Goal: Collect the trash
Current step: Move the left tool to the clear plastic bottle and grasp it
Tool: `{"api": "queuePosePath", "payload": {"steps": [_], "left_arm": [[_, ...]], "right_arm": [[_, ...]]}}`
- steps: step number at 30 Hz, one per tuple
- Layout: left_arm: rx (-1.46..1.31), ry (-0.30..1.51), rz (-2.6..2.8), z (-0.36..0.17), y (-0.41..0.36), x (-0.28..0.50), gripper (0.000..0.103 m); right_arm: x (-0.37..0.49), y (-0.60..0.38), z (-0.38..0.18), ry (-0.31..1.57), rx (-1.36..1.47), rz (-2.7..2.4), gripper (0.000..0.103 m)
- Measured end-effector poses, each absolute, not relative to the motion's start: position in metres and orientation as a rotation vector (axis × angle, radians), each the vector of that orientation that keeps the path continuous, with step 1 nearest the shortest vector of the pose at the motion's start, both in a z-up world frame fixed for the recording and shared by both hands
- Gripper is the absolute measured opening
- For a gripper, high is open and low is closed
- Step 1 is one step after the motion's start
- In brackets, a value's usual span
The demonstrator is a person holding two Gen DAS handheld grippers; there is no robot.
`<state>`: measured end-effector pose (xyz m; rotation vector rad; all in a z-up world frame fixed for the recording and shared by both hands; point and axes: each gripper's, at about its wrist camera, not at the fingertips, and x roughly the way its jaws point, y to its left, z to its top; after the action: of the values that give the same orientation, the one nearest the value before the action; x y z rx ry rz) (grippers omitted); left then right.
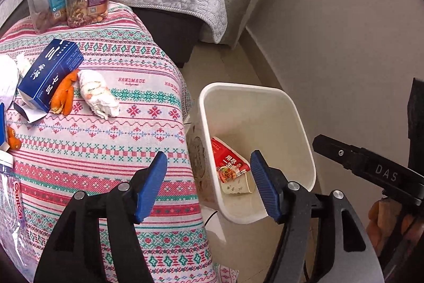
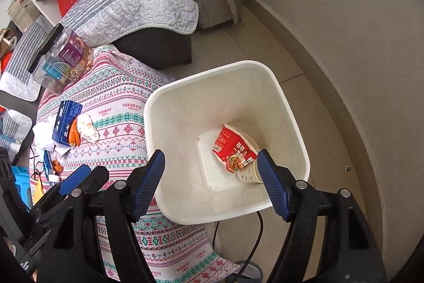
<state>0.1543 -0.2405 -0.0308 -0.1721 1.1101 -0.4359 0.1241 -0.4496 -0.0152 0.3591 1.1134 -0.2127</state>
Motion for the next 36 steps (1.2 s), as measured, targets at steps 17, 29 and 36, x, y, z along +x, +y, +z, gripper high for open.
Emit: {"api": "queuePosePath", "payload": {"steps": [17, 29, 36], "left_arm": [[-0.175, 1.143, -0.008, -0.007, 0.003, 0.097, 0.07], [-0.087, 1.186, 0.016, -0.037, 0.009, 0.073, 0.082], [0.003, 1.157, -0.002, -0.046, -0.007, 0.08, 0.082]], "right_arm": [[0.151, -0.283, 0.025, 0.977, 0.212, 0.135, 0.096], [0.151, -0.222, 0.022, 1.028, 0.197, 0.187, 0.096], [0.142, -0.221, 0.031, 1.006, 0.105, 0.148, 0.096]]}}
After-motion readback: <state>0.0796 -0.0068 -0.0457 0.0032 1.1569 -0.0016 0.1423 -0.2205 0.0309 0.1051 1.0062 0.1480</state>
